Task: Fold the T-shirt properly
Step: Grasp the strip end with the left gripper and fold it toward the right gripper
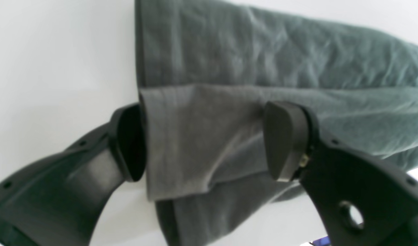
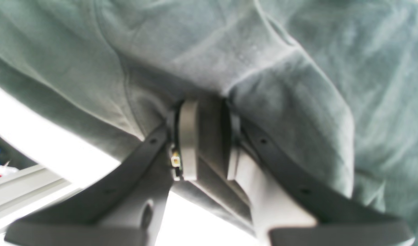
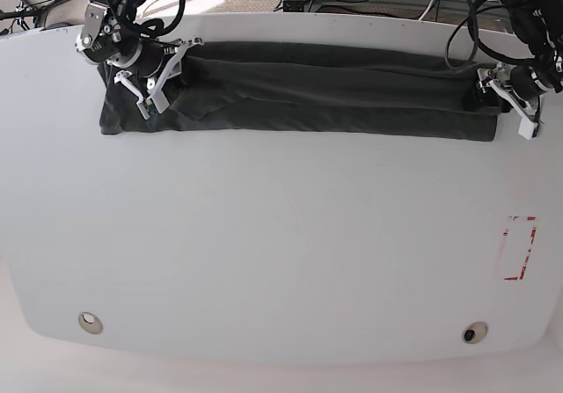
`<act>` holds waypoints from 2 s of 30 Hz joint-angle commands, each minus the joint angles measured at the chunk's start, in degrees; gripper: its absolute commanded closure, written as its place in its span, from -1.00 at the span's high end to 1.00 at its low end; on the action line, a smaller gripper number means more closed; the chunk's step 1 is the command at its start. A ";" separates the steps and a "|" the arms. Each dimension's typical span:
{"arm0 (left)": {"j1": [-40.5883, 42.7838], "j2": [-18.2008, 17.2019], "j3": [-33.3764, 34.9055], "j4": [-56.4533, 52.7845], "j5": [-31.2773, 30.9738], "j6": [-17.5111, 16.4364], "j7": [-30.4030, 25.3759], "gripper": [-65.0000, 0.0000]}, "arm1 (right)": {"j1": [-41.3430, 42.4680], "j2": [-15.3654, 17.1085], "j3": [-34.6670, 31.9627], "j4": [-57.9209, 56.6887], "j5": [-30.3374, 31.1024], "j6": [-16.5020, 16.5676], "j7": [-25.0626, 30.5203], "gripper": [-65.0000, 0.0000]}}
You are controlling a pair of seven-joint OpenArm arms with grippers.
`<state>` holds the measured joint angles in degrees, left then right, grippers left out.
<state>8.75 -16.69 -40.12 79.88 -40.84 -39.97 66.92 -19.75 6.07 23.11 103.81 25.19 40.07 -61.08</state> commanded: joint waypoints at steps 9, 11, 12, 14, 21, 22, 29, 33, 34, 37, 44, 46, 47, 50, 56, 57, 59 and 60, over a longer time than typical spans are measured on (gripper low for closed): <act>1.31 -0.50 -0.19 -1.41 0.97 -0.03 1.08 -0.72 | 0.10 0.48 0.31 0.76 -0.53 -0.07 -0.15 -0.66; 1.31 -0.50 -0.01 -1.24 0.97 -0.03 1.08 -0.91 | 0.10 0.48 0.31 0.67 -0.53 -0.07 -0.15 -0.66; 1.31 -0.50 -0.01 -1.06 0.97 -0.03 1.08 -0.91 | 0.10 0.48 0.31 0.67 -0.53 -0.07 -0.15 -0.66; 1.49 -0.59 -0.10 0.70 0.97 -0.03 1.08 -0.91 | 0.10 0.48 0.31 0.67 -0.53 -0.07 -0.15 -0.66; 5.09 -0.50 0.69 16.87 0.97 -0.03 1.17 -0.91 | 0.10 0.48 0.31 0.67 -0.53 -0.07 -0.15 -0.66; 5.53 -0.50 1.39 19.07 0.97 -0.03 1.17 -0.91 | 0.10 0.48 0.31 0.67 -0.53 -0.07 -0.15 -0.66; 11.16 -0.41 13.44 34.01 0.88 -0.03 1.17 -0.91 | 0.10 0.40 0.31 0.67 -0.53 -0.07 -0.15 -0.66; 11.51 -0.41 21.53 34.54 0.71 -0.03 1.26 -0.91 | 0.19 0.40 0.14 0.67 -0.53 -0.07 -0.15 -0.66; 11.42 -0.32 23.02 34.54 0.80 -0.03 1.26 -0.91 | 0.19 0.31 0.14 0.67 -0.53 -0.07 -0.15 -0.66; 10.46 0.29 28.03 34.45 0.62 -0.03 1.08 -0.91 | 0.19 0.31 0.05 0.67 -0.53 -0.07 -0.15 -0.66; 6.59 5.48 33.31 34.45 0.88 -0.03 1.26 -0.91 | 0.19 0.31 0.14 0.67 -0.53 -0.07 -0.15 -0.66; 5.88 6.53 34.98 34.45 0.88 -0.03 1.35 -0.91 | 0.45 0.31 0.14 0.67 -0.53 -0.07 -0.15 -0.66; 5.71 6.97 36.12 34.45 0.88 -0.03 1.35 -0.91 | 0.45 0.31 0.23 0.67 -0.53 -0.07 -0.15 -0.66; 5.36 8.20 38.40 33.84 1.06 -0.03 1.35 -0.91 | 0.54 -0.39 0.31 0.67 -0.62 -0.07 -0.15 -0.67; 3.42 9.44 41.66 33.40 4.22 -0.03 1.35 -0.91 | 1.07 -1.19 0.31 0.76 -0.62 -0.07 -0.15 -0.67; 3.42 9.44 41.74 33.40 4.40 -0.03 1.35 -0.91 | 1.07 -1.19 0.31 0.76 -0.62 -0.07 -0.15 -0.67; 3.25 9.44 41.74 33.31 4.49 -0.03 1.35 -0.91 | 1.15 -1.19 0.31 0.76 -0.62 -0.07 -0.15 -0.67; 3.25 9.44 41.92 33.31 4.31 -0.03 1.35 -0.90 | 1.24 -1.27 0.23 0.76 -0.62 -0.07 -0.15 -0.67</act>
<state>12.58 -7.18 1.56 112.33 -35.31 -39.92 69.47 -18.81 4.58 23.27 103.81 24.23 40.07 -61.28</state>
